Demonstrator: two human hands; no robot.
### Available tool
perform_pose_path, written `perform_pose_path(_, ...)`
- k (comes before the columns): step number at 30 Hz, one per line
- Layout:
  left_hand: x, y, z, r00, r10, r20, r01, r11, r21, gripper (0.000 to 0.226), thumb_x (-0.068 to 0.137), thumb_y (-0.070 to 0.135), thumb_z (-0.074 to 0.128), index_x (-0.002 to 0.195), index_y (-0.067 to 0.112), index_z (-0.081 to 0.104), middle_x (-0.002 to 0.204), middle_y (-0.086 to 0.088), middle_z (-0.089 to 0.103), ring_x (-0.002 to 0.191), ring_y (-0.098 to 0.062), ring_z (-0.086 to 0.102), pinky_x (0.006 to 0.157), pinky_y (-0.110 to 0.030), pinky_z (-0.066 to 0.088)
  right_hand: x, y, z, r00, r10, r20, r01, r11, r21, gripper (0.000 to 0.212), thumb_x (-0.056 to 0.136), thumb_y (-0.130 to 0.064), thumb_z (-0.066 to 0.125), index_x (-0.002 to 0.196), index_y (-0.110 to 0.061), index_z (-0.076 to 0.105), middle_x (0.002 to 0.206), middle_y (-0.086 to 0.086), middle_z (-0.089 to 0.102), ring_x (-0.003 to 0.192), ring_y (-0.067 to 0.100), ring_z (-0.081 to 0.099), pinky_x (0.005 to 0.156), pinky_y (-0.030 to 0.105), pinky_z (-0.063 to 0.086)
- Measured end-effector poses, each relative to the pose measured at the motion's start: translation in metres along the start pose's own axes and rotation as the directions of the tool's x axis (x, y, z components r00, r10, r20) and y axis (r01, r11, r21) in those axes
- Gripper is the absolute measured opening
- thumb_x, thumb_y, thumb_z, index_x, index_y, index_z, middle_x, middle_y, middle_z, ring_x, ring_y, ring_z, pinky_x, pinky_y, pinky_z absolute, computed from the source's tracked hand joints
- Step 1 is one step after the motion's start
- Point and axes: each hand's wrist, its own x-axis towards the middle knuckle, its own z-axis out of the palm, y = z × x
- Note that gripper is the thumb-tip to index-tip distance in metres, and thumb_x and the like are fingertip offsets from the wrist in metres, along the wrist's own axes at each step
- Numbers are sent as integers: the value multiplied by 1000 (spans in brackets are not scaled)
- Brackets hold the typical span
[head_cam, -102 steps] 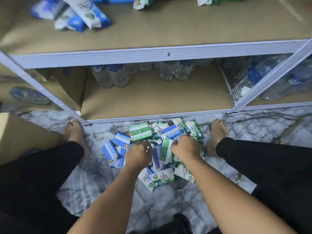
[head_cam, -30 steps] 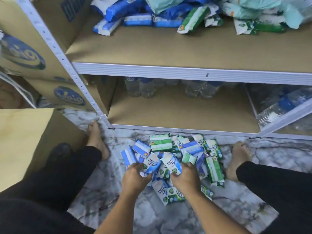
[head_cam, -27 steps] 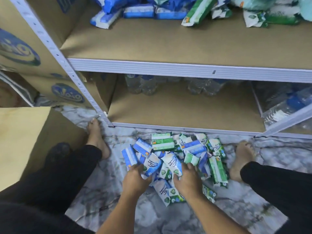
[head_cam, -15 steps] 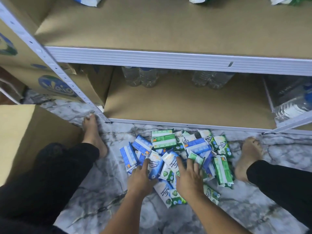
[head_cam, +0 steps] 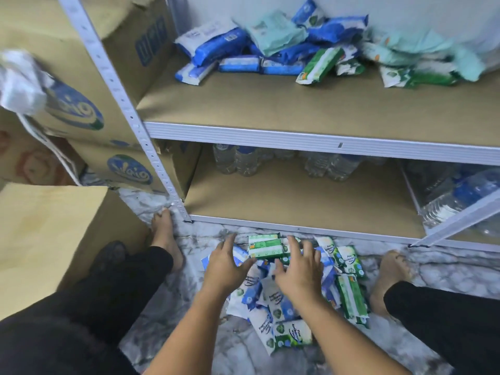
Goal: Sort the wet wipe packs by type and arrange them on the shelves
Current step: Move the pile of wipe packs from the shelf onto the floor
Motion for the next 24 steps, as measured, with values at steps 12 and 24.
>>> perform_pose_path(12,46,106,-183,745,489,-455,-452,870,195,54,91,40,65,140,26,48,128,5,55,122,-18,51,104,-38,45,121,-134,-160,743,-374,-554,502,860,93,46,79,-23,67,125,-20,62,114,7,53,99,36,50,84,46,46)
perform_pose_path(24,186,144,-258,695,424,-581,-358,904,231,58,89,46,65,140,22,51,134,-3,56,124,-26,49,105,-39,42,274,-204,-183,836,-494,-239,434,862,-264,50,90,-41,60,139,-30,52,143,-10,51,129,27,34,96,44,27)
